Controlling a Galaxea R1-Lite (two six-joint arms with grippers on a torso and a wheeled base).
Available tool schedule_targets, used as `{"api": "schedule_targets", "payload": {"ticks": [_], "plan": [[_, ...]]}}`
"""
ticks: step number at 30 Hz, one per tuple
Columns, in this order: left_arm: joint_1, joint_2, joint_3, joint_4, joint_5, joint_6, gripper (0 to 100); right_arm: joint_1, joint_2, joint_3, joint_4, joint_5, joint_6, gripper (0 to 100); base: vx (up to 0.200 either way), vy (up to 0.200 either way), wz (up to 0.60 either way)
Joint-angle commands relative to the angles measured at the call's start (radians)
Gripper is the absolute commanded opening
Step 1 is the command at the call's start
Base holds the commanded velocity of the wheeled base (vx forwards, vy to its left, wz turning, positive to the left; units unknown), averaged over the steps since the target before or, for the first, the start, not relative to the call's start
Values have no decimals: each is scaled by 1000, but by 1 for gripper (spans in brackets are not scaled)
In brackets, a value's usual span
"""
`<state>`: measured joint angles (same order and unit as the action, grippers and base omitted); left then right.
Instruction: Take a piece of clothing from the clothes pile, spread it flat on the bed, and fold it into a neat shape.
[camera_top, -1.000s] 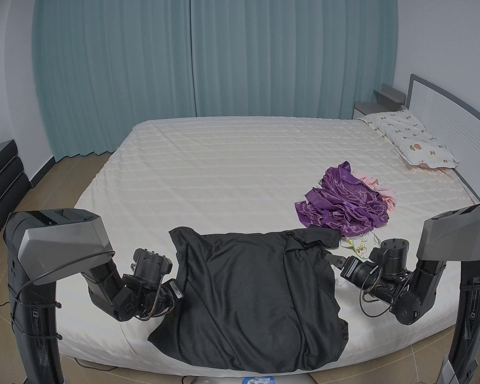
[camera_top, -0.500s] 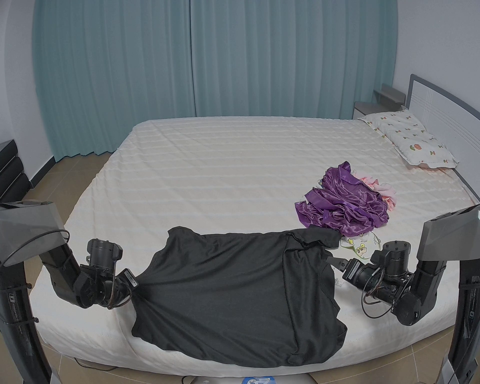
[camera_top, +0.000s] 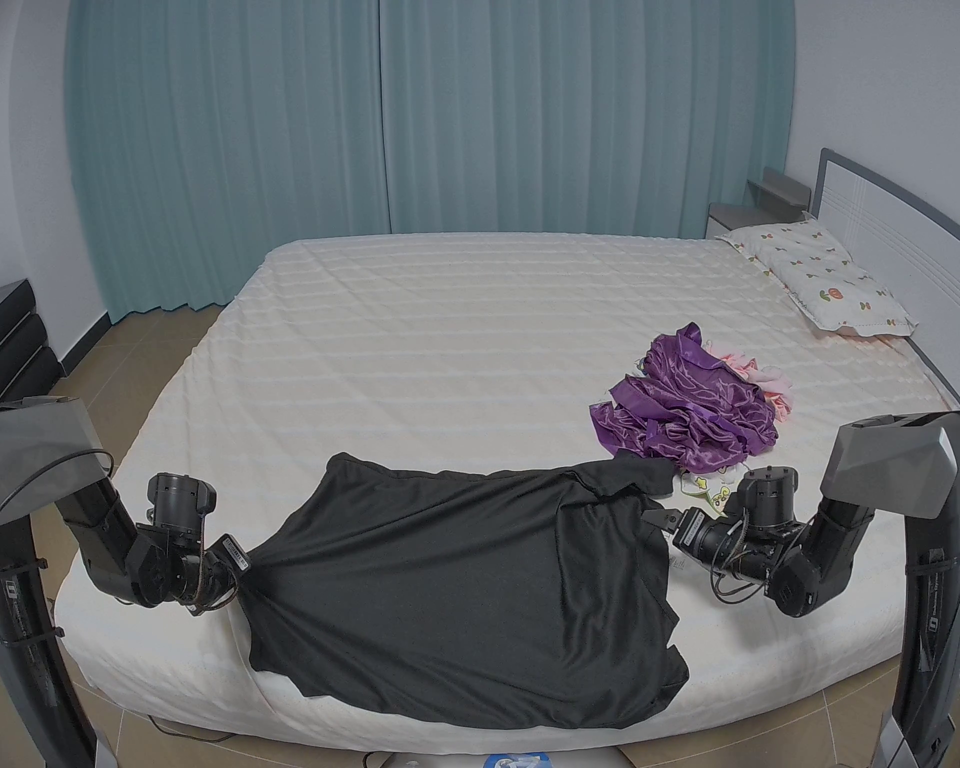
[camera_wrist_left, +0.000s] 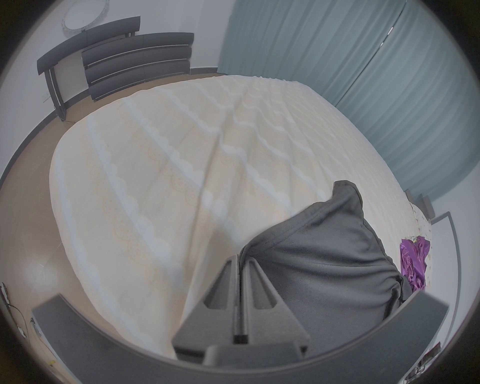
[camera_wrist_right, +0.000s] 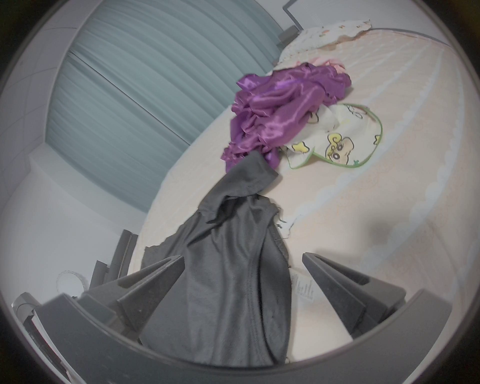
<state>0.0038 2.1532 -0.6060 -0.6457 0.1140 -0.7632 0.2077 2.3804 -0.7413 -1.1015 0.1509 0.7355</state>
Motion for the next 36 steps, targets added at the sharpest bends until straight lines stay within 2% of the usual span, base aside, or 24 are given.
{"api": "schedule_targets", "payload": {"ticks": [1,7,13,14,23,26,36], "plan": [[2,4,0,1,-4,-1,0,-4,66,-168,115,-1,-11,100,0,0,0],[2,4,0,1,-24,-2,0,4,146,-285,219,-4,-81,100,0,0,0],[2,5,0,1,-27,-4,0,4,157,-383,339,3,-90,100,0,0,0],[2,5,0,1,-27,-4,0,4,161,-400,342,-5,-93,0,0,0,0],[2,5,2,1,-27,-5,0,4,180,-503,325,-34,-99,0,0,0,0],[1,4,2,1,-27,-7,0,6,175,-547,265,-50,-108,0,0,0,0],[1,5,0,-3,-42,-13,0,22,214,-793,261,-54,-203,0,0,0,0]]}}
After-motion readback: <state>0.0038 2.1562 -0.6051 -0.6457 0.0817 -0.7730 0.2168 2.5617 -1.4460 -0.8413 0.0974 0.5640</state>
